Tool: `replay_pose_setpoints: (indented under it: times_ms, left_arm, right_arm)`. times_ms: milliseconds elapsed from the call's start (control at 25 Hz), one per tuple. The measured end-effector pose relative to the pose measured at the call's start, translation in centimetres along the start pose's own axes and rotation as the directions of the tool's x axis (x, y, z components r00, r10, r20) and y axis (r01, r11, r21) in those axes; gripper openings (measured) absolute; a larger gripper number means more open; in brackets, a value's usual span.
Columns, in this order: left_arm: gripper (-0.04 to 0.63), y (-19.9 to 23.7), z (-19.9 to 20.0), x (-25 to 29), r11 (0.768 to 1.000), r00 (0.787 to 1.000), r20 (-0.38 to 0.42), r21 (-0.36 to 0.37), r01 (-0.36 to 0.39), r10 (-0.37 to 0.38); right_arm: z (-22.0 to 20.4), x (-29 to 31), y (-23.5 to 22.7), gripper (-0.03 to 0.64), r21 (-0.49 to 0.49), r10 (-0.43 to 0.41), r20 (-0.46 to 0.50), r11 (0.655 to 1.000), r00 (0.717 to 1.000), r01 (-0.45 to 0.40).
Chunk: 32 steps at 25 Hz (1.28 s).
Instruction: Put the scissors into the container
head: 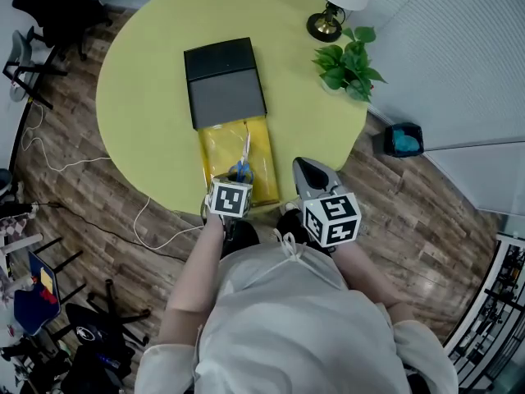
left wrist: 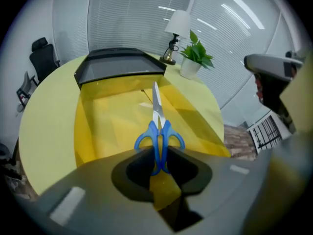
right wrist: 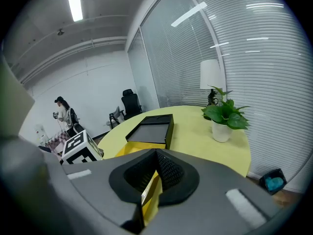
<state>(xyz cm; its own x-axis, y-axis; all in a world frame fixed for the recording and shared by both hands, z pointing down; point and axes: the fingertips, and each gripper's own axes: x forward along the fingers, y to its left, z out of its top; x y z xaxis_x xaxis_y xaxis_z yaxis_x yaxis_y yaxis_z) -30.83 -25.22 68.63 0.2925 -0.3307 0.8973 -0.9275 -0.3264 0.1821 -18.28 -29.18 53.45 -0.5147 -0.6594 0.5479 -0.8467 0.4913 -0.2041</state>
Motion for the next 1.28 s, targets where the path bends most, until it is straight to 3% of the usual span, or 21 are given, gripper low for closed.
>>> replay_pose_setpoints:
  times_ms: [200, 560, 720, 920, 1160, 1280]
  left_arm:
    - [0.081, 0.0, -0.2, 0.4, 1.0, 0.999, -0.041, 0.01, -0.012, 0.012]
    - [0.089, -0.2, -0.6, 0.4, 0.995, 0.998, -0.039, -0.084, 0.046, -0.049]
    - [0.18, -0.9, -0.5, 0.1, 0.995, 0.998, -0.017, -0.074, 0.067, -0.068]
    - [0.199, -0.9, 0.2, -0.5, 0.996, 0.998, 0.031, -0.072, 0.058, -0.056]
    - [0.099, 0.0, 2.1, -2.8, 0.997, 0.991, 0.136, -0.081, 0.02, -0.009]
    - [0.018, 0.2, 4.9, -5.9, 0.998, 0.966, 0.257, -0.055, -0.022, 0.036]
  right_arm:
    - [0.2, 0.1, -0.1, 0.0, -0.005, 0.008, 0.001, 1.0, 1.0, -0.008]
    - [0.9, 0.0, 0.2, 0.0, -0.003, 0.023, 0.021, 1.0, 1.0, -0.023]
    - [1.4, 0.2, 0.5, 0.0, -0.013, 0.033, 0.031, 0.999, 0.999, -0.033]
    - [1.8, 0.2, 0.6, 0.0, -0.022, 0.042, 0.037, 0.999, 0.998, -0.041]
    - [1.6, 0.5, 1.0, 0.0, -0.034, 0.055, 0.032, 0.998, 0.998, -0.054]
    - [1.7, 0.5, 1.3, 0.0, -0.04, 0.063, 0.029, 0.997, 0.998, -0.062]
